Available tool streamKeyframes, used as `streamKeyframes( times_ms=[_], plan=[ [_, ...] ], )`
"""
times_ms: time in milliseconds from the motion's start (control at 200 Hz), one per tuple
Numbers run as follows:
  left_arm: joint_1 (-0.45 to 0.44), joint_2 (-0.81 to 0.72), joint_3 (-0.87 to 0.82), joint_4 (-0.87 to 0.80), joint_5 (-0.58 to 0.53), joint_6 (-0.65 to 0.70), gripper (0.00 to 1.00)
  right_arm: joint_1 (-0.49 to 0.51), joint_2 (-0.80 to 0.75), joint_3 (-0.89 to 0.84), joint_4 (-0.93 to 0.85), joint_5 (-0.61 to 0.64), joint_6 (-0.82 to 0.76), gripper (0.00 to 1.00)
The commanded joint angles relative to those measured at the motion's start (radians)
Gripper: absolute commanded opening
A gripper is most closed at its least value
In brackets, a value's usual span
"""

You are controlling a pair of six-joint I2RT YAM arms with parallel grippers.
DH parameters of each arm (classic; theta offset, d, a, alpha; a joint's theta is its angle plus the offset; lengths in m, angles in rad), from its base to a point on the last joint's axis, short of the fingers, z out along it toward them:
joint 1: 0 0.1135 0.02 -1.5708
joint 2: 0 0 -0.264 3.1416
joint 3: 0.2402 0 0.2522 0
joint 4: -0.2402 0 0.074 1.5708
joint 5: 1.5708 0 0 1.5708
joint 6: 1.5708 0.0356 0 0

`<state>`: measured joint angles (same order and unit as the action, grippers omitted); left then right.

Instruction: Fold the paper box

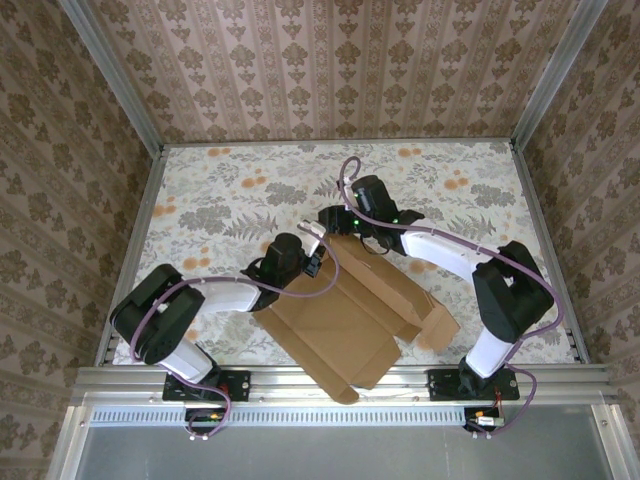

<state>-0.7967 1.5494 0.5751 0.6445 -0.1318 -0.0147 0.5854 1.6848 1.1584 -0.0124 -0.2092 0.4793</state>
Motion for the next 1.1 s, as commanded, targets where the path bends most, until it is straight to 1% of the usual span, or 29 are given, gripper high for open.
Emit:
streamKeyframes(
  times_ms=[0,180,315,465,495,610,745,815,880,970,1095],
  plan=[
    [0.023,-0.025,-0.032,0.021,-0.095,-0.015,0.16,-0.012,-0.085,0.045,-0.161,-0.153,0.051,0.51],
    [0.027,-0.049,-0.077,0.062,-0.111,-0.034,0.16,-0.076,-0.168,0.072,-0.231,-0.248,0.085,0.55],
    [0.027,-0.05,-0.105,0.094,-0.119,-0.049,0.16,-0.109,-0.231,0.06,-0.29,-0.288,0.075,0.57],
    [0.027,-0.067,-0.138,0.11,-0.139,-0.068,0.17,-0.114,-0.286,0.054,-0.428,-0.247,-0.013,0.58],
    [0.027,-0.077,-0.145,0.107,-0.144,-0.072,0.17,-0.114,-0.322,0.052,-0.465,-0.225,-0.039,0.58],
    [0.026,-0.136,-0.175,0.075,-0.158,-0.083,0.2,-0.127,-0.375,0.032,-0.6,-0.114,-0.119,0.57],
    [0.024,-0.238,-0.202,-0.019,-0.172,-0.09,0.23,-0.159,-0.453,-0.005,-0.697,-0.028,-0.159,0.56],
    [0.023,-0.298,-0.224,-0.053,-0.173,-0.098,0.24,-0.163,-0.493,-0.018,-0.741,0.004,-0.172,0.55],
    [0.019,-0.364,-0.23,-0.12,-0.161,-0.11,0.25,-0.163,-0.521,-0.022,-0.789,0.039,-0.167,0.54],
    [0.005,-0.46,-0.219,-0.241,-0.121,-0.111,0.26,-0.163,-0.571,-0.055,-0.829,0.094,-0.106,0.53],
    [-0.025,-0.568,-0.201,-0.421,-0.004,-0.137,0.28,-0.162,-0.659,-0.119,-0.854,0.122,0.027,0.54]
  ],
)
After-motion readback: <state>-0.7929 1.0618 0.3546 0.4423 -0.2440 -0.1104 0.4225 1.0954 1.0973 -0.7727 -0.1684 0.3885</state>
